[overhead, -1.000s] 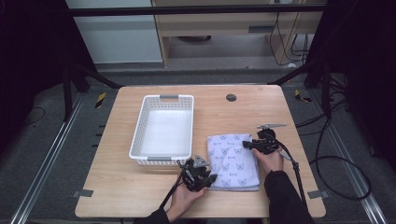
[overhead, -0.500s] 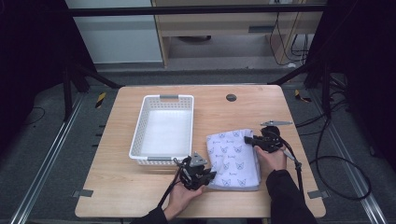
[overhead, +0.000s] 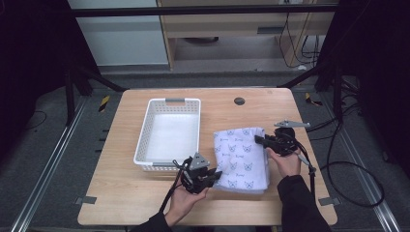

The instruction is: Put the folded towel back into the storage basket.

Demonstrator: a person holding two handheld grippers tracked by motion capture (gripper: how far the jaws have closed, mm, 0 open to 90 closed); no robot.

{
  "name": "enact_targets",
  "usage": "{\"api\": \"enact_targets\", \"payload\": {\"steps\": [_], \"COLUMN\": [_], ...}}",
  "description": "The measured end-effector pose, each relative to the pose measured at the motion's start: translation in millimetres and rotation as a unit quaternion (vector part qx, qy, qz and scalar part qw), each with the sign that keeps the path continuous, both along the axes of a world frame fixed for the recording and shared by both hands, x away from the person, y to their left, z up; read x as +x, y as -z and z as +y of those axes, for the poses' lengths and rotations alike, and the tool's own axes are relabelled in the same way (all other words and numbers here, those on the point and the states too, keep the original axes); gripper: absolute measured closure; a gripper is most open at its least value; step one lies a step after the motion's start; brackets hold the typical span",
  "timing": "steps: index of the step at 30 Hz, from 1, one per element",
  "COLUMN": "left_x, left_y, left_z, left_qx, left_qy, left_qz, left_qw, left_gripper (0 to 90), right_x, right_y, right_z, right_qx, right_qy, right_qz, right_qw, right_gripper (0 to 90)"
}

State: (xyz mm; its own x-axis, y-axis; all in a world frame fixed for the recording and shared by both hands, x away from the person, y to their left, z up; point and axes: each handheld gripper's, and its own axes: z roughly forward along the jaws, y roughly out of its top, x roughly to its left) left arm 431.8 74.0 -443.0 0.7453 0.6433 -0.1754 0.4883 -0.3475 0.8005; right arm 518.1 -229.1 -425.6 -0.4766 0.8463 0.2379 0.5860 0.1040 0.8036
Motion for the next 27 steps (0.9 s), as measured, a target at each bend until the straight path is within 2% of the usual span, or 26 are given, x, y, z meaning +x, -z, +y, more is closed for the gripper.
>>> {"api": "enact_targets", "payload": {"steps": [7, 14, 17, 24, 27], "left_x": [-2.2, 0.0, 1.5, 6.5, 8.4], "left_y": [-10.2, -14.6, -20.7, -34.3, -38.9], "left_z": [3.7, 7.3, 10.9, 20.8, 23.3], "left_qx": [-0.005, -0.009, -0.012, -0.024, -0.027], "left_qy": [-0.002, -0.005, -0.006, -0.013, -0.014], "left_qz": [-0.017, -0.018, -0.022, -0.035, -0.040], "left_qw": [0.9998, 0.9998, 0.9997, 0.9990, 0.9987], "left_gripper": [79.2, 79.3, 79.3, 79.5, 79.5], "right_x": [-5.7, -6.8, -5.8, -4.2, -0.6], "right_y": [-13.5, -20.2, -24.8, -39.9, -50.2], "right_z": [0.6, 6.3, 8.2, 14.7, 21.3], "right_qx": [0.009, 0.002, 0.002, 0.006, -0.001], "right_qy": [0.000, 0.004, 0.003, 0.002, 0.003], "right_qz": [-0.023, -0.038, -0.043, -0.063, -0.071], "right_qw": [0.9997, 0.9993, 0.9991, 0.9980, 0.9975], "right_gripper": [73.4, 73.5, 73.5, 73.5, 73.6]}}
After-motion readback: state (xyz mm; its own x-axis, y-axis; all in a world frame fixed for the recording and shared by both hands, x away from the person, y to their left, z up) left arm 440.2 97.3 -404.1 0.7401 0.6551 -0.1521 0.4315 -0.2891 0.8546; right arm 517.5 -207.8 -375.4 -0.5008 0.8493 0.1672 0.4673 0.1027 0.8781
